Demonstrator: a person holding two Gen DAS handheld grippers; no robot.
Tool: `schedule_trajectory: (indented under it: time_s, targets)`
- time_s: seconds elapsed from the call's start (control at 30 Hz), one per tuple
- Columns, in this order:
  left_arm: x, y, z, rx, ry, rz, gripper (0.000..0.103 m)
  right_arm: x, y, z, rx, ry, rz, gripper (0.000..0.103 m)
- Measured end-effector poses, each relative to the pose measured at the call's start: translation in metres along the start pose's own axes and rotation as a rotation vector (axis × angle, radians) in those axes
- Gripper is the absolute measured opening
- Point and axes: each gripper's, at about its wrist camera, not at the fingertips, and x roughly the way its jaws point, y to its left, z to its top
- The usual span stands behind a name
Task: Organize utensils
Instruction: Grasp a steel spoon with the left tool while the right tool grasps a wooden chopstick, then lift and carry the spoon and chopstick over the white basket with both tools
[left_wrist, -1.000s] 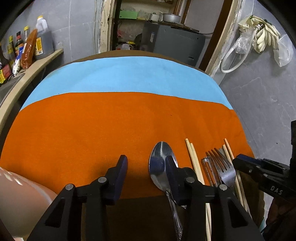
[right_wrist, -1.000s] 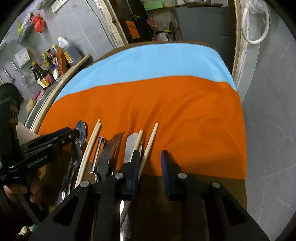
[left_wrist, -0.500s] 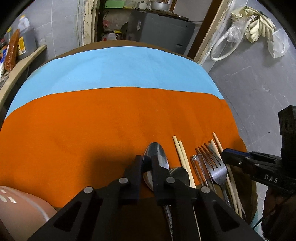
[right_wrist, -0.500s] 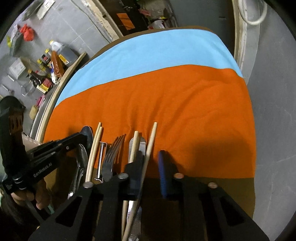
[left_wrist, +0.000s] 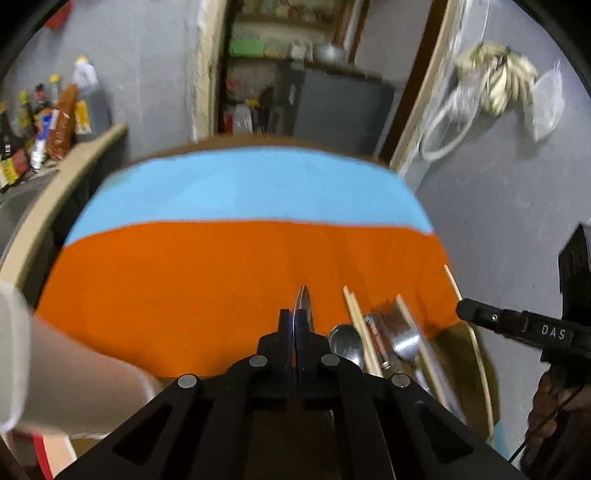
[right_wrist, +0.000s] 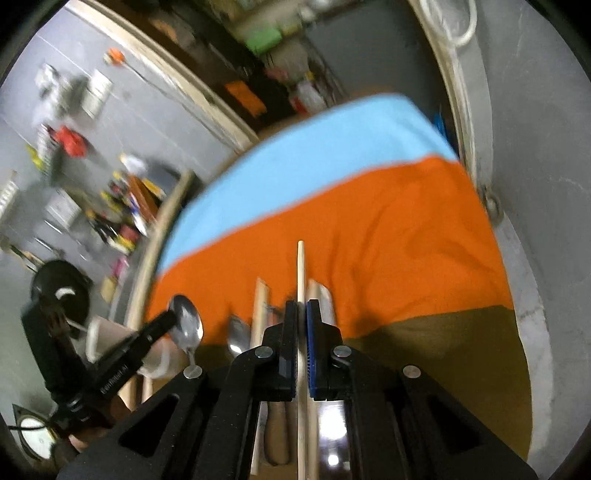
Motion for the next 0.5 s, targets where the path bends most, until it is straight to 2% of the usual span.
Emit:
schedule_trajectory:
  time_s: [0.23,0.5]
  targets:
    - [-0.066,0.014,0.008,0.005,-0.196,0.011,0.002,-0.034,0.069,0.000,-0.094,-0.240,0.065,0.004]
    - [-0.142,0.069,0.042,0.006,-0.361,0.013,0.002,-0.062,0.175,0.011,-0.207,-0.488,0.145,0.004]
